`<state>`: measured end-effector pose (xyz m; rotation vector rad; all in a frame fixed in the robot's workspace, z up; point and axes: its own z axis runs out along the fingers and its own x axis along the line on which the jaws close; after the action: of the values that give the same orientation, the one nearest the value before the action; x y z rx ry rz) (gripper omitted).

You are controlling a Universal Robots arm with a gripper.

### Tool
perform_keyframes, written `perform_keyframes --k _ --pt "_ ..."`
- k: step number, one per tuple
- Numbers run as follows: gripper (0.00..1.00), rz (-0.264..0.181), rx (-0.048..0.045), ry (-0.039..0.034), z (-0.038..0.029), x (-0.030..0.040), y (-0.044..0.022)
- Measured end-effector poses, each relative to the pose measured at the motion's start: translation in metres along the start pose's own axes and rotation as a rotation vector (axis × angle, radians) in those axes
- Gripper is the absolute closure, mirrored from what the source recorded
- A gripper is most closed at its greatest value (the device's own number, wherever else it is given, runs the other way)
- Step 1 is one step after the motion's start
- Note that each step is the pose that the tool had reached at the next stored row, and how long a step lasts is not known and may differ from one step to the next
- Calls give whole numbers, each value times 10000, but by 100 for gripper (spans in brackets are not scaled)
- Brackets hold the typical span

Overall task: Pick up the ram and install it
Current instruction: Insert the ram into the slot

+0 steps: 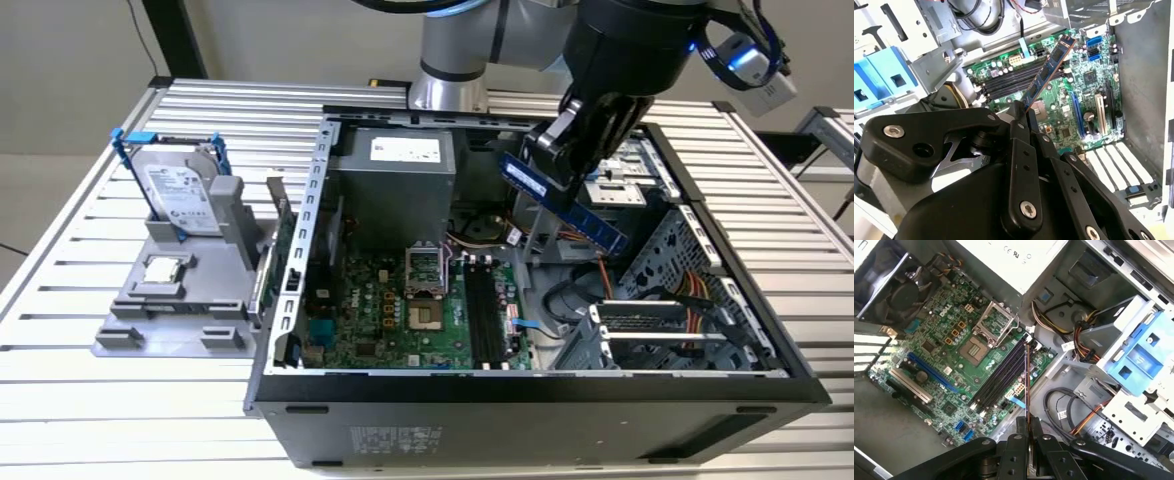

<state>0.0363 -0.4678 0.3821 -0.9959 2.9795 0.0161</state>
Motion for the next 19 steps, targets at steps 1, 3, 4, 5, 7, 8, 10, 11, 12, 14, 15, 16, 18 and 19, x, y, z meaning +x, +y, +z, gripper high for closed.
perform_keyframes --k 1,3,4,5,7,8,10,11,12,14,15,16,18,19 --pt "100 67 0 -1 0 0 0" --pt "100 197 0 -3 0 0 0" --pt "100 259 1 -3 0 0 0" --pt "100 317 1 -4 0 0 0" --pt "100 428 1 -5 0 0 0" --pt "100 479 2 -5 0 0 0" --pt "100 573 1 -7 0 0 0" --pt "100 620 2 -6 0 0 0" --pt "100 661 2 -7 0 0 0" --pt "100 746 2 -8 0 0 0" --pt "100 789 3 -8 0 0 0" --pt "100 833 3 -8 0 0 0" --pt "100 923 3 -9 0 0 0" --pt "100 970 3 -10 0 0 0"
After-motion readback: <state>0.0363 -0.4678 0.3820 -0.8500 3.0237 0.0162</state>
